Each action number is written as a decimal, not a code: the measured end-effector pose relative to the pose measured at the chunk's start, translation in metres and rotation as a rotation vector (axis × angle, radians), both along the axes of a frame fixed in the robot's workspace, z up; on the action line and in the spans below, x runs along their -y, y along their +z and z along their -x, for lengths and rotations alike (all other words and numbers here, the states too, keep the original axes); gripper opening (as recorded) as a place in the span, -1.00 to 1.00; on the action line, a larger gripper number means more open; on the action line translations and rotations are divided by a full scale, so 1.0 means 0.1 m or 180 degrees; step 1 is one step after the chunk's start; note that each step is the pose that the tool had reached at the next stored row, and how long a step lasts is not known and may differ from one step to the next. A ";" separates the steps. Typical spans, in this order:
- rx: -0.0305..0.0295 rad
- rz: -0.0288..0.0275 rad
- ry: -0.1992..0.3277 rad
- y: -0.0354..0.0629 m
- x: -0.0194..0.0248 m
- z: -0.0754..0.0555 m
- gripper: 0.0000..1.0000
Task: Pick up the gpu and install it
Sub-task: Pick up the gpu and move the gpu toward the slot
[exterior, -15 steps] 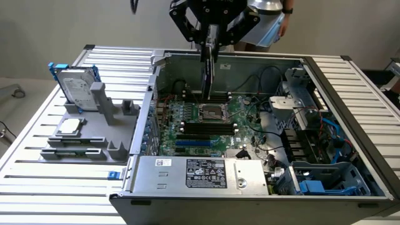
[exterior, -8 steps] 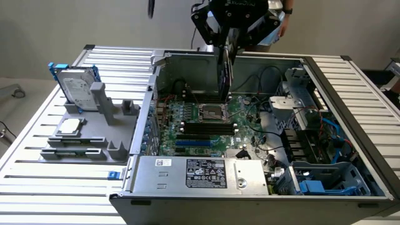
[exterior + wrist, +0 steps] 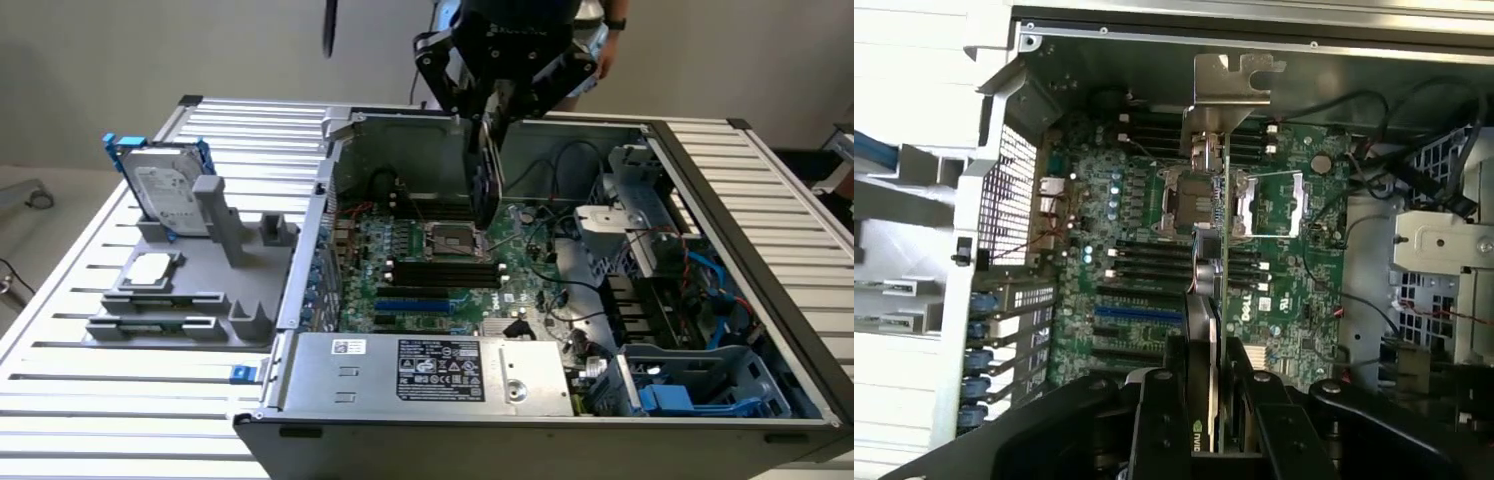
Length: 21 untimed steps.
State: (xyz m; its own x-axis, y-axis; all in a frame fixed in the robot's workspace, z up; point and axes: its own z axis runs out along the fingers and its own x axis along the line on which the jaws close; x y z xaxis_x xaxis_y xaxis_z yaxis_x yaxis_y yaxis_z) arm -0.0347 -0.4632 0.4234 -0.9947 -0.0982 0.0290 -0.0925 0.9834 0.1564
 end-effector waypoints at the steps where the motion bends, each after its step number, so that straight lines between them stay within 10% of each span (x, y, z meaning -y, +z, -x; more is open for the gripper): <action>1: 0.0000 0.0000 0.0045 -0.015 0.000 0.00 -0.47; 12: 0.0030 0.0001 0.0599 -0.113 0.000 0.00 -0.47; 21: 0.0113 0.0004 0.1045 -0.149 0.000 0.00 -0.47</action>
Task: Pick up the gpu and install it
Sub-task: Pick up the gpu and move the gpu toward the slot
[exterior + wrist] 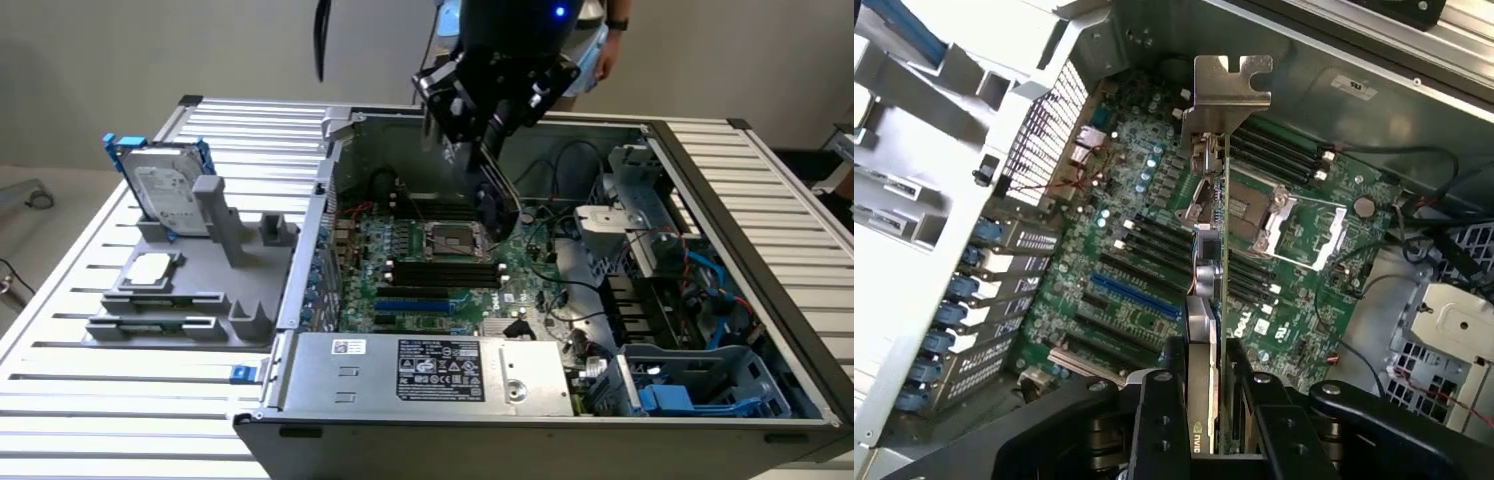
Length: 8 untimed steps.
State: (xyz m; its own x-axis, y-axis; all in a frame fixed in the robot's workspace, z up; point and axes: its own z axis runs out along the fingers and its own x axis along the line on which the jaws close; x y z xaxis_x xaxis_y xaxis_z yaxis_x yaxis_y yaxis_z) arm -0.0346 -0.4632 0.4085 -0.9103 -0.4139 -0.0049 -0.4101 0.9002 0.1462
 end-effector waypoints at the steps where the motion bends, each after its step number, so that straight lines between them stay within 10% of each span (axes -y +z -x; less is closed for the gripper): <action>1: 0.0014 -0.0001 0.0045 -0.001 0.000 0.00 -0.47; 8: 0.0118 -0.0020 0.0357 -0.016 0.000 0.00 -0.47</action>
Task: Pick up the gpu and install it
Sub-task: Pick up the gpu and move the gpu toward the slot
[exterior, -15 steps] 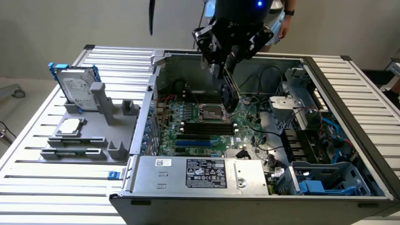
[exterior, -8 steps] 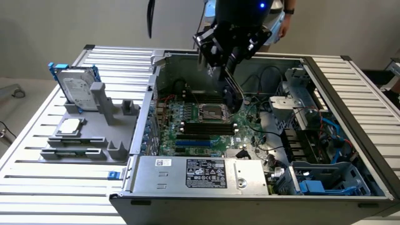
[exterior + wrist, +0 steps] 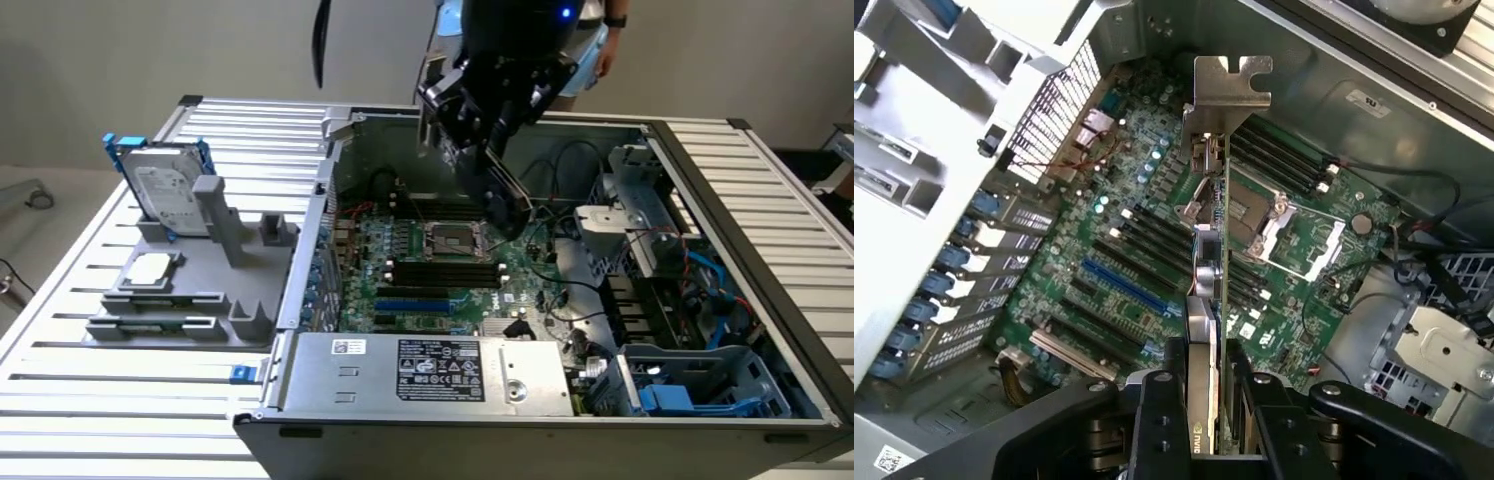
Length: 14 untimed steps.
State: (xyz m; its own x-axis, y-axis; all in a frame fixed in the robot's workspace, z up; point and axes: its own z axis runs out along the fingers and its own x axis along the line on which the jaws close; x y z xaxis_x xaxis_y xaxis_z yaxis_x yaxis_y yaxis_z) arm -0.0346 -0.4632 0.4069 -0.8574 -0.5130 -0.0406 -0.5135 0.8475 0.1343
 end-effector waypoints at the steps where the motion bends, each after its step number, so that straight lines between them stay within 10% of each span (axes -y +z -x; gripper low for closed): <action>1: 0.0014 -0.0002 0.0046 -0.002 0.000 0.00 -0.47; 14: 0.0197 -0.0027 0.0650 -0.031 0.000 0.00 -0.47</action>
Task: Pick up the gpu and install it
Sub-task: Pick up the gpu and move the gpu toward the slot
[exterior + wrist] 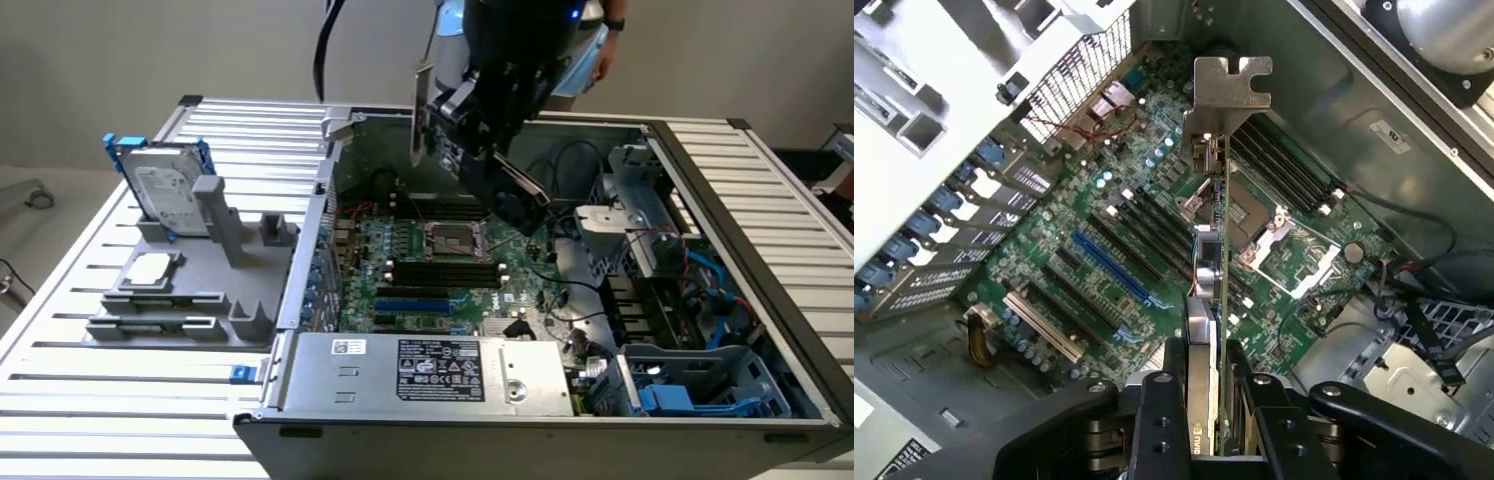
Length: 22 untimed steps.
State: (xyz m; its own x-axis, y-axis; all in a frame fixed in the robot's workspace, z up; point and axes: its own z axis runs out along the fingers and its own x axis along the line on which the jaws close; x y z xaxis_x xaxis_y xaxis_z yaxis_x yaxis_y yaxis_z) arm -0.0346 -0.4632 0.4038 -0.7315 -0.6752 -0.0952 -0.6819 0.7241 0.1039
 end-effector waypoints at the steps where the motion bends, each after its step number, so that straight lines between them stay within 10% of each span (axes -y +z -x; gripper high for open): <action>1: 0.0014 -0.0002 0.0047 -0.002 0.000 0.00 -0.47; 10: 0.0117 -0.0010 0.0512 -0.029 0.000 0.00 -0.47; 22: 0.0167 -0.0020 0.1209 -0.090 0.000 0.00 -0.47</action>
State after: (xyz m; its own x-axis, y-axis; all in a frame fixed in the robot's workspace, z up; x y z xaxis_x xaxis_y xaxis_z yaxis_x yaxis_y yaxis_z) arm -0.0346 -0.4632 0.3948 -0.4232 -0.8965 -0.1309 -0.9060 0.4182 0.0653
